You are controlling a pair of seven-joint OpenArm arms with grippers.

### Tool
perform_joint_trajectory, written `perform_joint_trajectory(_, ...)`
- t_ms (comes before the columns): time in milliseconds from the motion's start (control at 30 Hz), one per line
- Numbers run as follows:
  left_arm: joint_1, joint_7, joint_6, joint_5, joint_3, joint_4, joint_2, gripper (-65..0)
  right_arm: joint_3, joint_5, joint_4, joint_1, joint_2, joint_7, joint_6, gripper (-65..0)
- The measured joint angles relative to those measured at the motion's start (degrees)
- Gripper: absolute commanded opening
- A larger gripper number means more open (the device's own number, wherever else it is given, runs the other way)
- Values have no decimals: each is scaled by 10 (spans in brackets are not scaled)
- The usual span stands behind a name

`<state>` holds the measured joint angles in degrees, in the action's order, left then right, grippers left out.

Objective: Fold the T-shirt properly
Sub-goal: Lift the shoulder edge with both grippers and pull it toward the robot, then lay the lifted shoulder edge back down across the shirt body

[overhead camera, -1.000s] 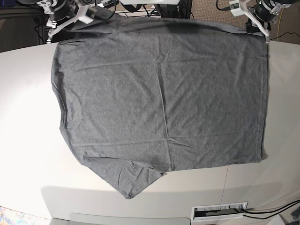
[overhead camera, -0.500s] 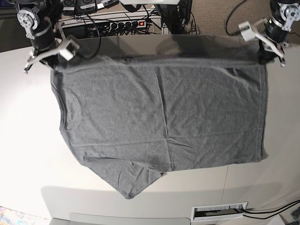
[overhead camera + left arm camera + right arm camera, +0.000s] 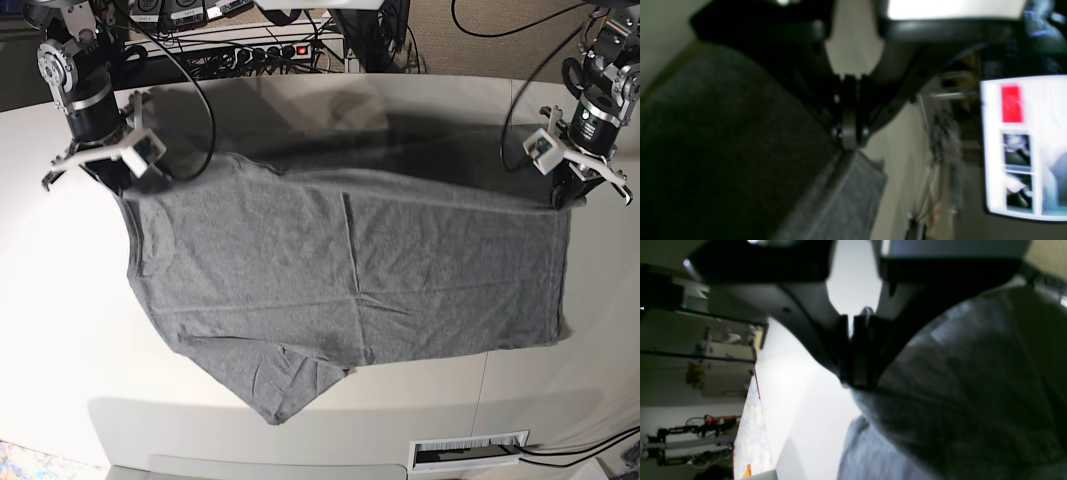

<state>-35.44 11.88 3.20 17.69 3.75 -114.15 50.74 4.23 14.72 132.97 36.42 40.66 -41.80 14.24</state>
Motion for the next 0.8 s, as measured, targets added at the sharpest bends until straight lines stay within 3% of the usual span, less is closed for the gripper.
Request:
perform_joint_trajectory(233, 59, -44, -13, -16, -1, 85, -38, -650, -89, -2, -96, -116, -1, -3, 6, -650)
perform_joint_trajectory(467, 83, -92, -14, -17, -2, 148, -39, -650, -148, -4, -191, -227, -3, 4, 6, -650)
perform_joint_trajectory(700, 115, -92, -19, -55, -2, 164, -39, -650, -179, -17, -241, -307, -7, 16, 7, -650)
perform_joint_trajectory(800, 134, -92, -49, -68, -2, 164, -41, -650, -182, -17, -278, -332, -18, 20, 7, -650)
